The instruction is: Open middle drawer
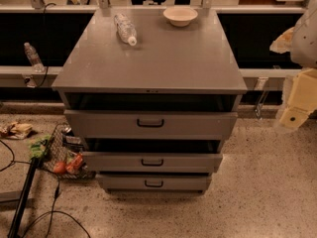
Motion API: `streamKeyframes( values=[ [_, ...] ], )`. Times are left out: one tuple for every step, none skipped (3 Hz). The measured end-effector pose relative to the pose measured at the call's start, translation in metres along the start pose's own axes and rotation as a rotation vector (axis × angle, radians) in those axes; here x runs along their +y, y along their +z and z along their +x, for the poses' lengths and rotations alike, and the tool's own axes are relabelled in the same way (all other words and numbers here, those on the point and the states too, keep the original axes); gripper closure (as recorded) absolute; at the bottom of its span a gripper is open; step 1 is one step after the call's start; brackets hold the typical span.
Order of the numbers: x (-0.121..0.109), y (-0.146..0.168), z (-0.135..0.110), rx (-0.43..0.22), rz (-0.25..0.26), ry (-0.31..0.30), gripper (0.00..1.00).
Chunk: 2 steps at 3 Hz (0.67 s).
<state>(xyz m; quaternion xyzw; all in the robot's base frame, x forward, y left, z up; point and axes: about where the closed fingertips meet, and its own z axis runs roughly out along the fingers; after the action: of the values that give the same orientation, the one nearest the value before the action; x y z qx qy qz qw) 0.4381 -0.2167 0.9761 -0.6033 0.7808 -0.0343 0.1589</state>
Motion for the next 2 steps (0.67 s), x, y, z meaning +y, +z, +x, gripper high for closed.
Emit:
streamKeyframes(
  values=[
    [0.0,0.0,0.0,0.0,0.0,0.0,0.0],
    [0.001,0.027,-0.009,-0.021,-0.001,-0.002,0.0]
  ],
)
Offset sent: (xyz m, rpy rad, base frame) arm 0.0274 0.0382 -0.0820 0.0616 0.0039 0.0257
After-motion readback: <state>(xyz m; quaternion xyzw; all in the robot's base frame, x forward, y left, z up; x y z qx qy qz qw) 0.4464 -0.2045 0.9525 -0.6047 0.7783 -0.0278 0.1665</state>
